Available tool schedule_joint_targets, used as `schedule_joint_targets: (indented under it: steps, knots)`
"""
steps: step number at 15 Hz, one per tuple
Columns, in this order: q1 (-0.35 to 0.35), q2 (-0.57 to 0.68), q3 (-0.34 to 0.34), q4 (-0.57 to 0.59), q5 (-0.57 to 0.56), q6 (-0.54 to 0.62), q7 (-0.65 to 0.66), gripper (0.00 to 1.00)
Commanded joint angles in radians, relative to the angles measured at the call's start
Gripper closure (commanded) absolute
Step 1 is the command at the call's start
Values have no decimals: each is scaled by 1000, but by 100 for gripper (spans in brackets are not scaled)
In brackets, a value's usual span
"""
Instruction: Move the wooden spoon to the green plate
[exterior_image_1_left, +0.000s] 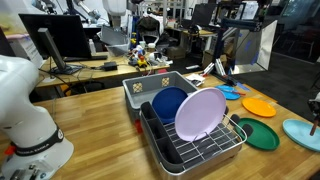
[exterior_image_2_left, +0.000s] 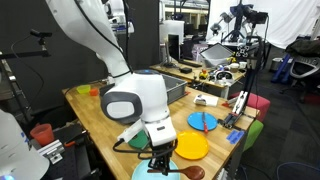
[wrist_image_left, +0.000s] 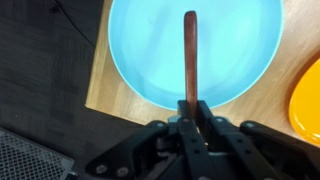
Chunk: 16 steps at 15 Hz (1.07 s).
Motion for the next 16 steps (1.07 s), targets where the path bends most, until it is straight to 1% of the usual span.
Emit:
schedule_joint_targets:
  steps: [1,3,4,6,8,10,13,15,16]
  knots:
    - [166,-70,-109,-96,-74,107,26,97]
    - [262,-100,-148,-124,-117,107,4,97]
    - [299,-115,-156,-135,-144,90,-11,97]
    - [393,-122,-199,-149,-213,62,-23,97]
    - [501,-103,-269,-145,-293,40,-17,97]
    - [607,-93,-346,-135,-376,1,-11,97]
    - [762,-96,-440,-134,-502,-70,8,97]
    - [850,-89,-486,-125,-582,-117,14,97]
    - [878,-99,-489,-123,-608,-153,1,97]
